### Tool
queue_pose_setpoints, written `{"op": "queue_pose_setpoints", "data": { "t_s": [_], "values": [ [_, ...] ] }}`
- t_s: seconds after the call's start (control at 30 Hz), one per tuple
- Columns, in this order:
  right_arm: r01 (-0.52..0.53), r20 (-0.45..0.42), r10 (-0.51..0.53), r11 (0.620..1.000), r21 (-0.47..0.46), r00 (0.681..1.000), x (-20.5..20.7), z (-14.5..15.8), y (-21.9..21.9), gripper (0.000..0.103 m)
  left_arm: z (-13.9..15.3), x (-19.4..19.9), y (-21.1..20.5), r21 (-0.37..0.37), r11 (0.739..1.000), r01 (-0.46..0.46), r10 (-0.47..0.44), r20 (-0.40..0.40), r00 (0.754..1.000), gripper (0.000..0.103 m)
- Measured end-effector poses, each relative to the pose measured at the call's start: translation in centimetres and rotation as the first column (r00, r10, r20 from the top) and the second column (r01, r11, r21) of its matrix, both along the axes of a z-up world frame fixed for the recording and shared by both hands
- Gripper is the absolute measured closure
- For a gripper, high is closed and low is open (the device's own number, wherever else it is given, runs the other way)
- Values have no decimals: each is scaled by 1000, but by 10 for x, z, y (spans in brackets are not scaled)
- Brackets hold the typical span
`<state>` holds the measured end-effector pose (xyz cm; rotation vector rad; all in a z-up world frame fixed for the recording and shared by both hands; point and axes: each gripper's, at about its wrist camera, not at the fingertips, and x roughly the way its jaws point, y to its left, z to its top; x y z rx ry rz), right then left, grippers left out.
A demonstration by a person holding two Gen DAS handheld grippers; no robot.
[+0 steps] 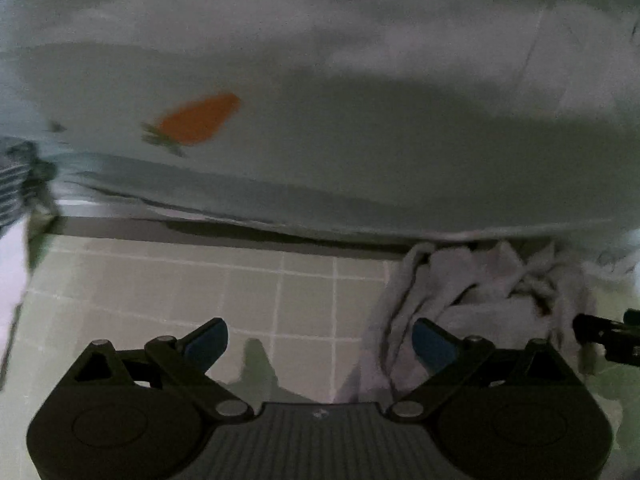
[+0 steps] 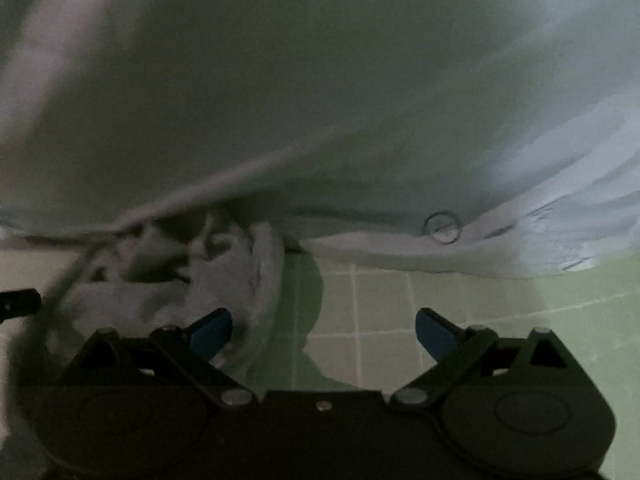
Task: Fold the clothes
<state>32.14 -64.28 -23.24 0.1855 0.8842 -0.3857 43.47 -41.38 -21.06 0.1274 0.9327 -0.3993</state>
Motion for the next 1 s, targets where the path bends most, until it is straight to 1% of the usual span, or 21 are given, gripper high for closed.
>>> {"op": "queue_pose_setpoints", "data": {
  "t_s": [0.03,0.07,0.1,0.13,0.2,0.23,0.27,0.3,0.37,0.43,0.57,0.73,0.87,1.0],
  "values": [
    [-1,-15,1,1000,-13,1000,2,-5,0,4,-6,4,-5,16,1000,11,-11,-11,1000,5],
    [0,-26,-1,1000,-26,1000,4,-9,1,3,-11,5,-10,56,998,18,-17,-10,1000,5],
    [6,-28,-7,999,-40,1000,2,-10,1,3,-16,4,-14,119,993,22,-24,19,1000,5],
    [15,-26,-16,998,-55,1000,-2,-10,1,3,-19,2,-18,173,985,24,-33,46,998,2],
    [27,-37,-31,992,-123,999,-10,-7,5,4,-18,-6,-20,221,975,25,-46,90,995,2],
    [27,-49,-36,984,-177,998,-16,-6,8,5,-16,-9,-20,263,965,-3,-28,116,993,3],
    [23,-60,-38,973,-228,997,-23,-5,11,5,-16,-12,-20,313,949,-41,-7,150,989,3],
    [20,-67,-38,965,-260,997,-30,-4,13,5,-15,-16,-18,353,933,-70,6,180,984,3],
    [37,-69,-60,958,-286,996,-44,-1,14,5,-9,-22,-10,372,922,-110,30,214,976,4],
    [65,-49,-82,955,-290,995,-57,6,13,5,3,-30,3,345,928,-142,60,236,970,4],
    [120,24,-118,950,-287,993,-85,26,16,5,32,-50,26,263,943,-205,127,283,951,4],
    [146,119,-113,938,-314,986,-120,56,32,5,69,-84,49,118,958,-260,211,320,924,4],
    [176,219,-110,934,-310,970,-159,82,43,5,95,-118,65,49,962,-269,232,372,899,4],
    [188,277,-98,928,-322,956,-203,98,56,5,116,-162,86,13,968,-250,220,428,877,4]
  ]
}}
